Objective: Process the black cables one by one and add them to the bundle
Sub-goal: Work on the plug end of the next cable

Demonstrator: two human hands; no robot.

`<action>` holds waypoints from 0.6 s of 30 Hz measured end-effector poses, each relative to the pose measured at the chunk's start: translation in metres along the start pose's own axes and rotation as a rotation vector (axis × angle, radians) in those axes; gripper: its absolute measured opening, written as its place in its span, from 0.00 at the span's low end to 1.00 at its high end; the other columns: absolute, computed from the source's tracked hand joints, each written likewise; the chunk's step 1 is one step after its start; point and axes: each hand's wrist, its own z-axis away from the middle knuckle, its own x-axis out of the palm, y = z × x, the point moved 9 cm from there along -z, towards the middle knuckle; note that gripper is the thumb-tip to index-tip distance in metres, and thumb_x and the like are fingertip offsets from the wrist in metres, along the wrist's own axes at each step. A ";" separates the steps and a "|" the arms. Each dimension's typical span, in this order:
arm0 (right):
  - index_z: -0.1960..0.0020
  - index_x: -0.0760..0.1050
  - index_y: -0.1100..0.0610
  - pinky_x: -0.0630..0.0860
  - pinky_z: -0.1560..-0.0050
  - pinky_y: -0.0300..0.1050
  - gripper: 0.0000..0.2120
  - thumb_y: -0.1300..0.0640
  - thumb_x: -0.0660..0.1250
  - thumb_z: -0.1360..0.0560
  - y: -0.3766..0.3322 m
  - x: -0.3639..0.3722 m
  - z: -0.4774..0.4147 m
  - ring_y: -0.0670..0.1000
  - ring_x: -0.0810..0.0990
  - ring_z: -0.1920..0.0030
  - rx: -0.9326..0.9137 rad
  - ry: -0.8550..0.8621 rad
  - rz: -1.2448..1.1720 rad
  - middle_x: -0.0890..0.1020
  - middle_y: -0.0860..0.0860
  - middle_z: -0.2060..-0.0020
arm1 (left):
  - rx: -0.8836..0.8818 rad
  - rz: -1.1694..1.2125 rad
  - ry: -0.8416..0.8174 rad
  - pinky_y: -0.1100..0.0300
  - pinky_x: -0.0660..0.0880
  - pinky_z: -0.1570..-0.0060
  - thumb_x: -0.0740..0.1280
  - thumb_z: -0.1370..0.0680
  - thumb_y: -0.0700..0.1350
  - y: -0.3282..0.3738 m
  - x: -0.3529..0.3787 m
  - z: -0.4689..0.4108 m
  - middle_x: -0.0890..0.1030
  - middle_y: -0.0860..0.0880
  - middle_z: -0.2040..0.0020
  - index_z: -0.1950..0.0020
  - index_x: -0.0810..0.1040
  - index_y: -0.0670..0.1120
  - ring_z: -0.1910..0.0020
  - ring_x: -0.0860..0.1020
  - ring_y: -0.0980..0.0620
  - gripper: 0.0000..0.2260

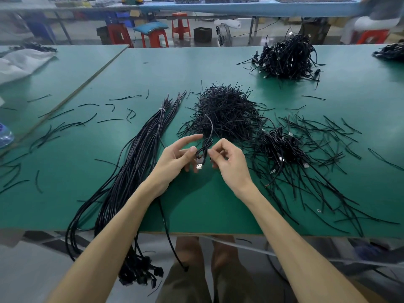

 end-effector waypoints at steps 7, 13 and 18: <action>0.60 0.73 0.58 0.73 0.61 0.45 0.10 0.64 0.69 0.21 0.001 0.005 0.000 0.48 0.74 0.68 -0.022 -0.035 0.020 0.77 0.49 0.70 | -0.019 -0.040 -0.042 0.50 0.67 0.52 0.61 0.15 0.38 -0.004 0.002 -0.002 0.82 0.44 0.57 0.29 0.79 0.51 0.56 0.74 0.43 0.16; 0.59 0.73 0.61 0.74 0.62 0.41 0.09 0.66 0.68 0.21 0.001 0.006 0.000 0.47 0.76 0.68 -0.036 -0.042 0.031 0.78 0.47 0.69 | 0.022 -0.047 -0.069 0.51 0.68 0.54 0.68 0.18 0.44 0.002 0.005 -0.001 0.81 0.48 0.55 0.28 0.77 0.54 0.57 0.73 0.49 0.18; 0.59 0.73 0.61 0.77 0.60 0.47 0.09 0.68 0.66 0.21 0.002 0.007 -0.001 0.51 0.77 0.67 -0.039 -0.045 0.023 0.82 0.55 0.65 | -0.006 -0.017 -0.018 0.40 0.73 0.33 0.72 0.21 0.42 0.001 0.001 -0.002 0.79 0.53 0.32 0.24 0.72 0.53 0.38 0.80 0.48 0.26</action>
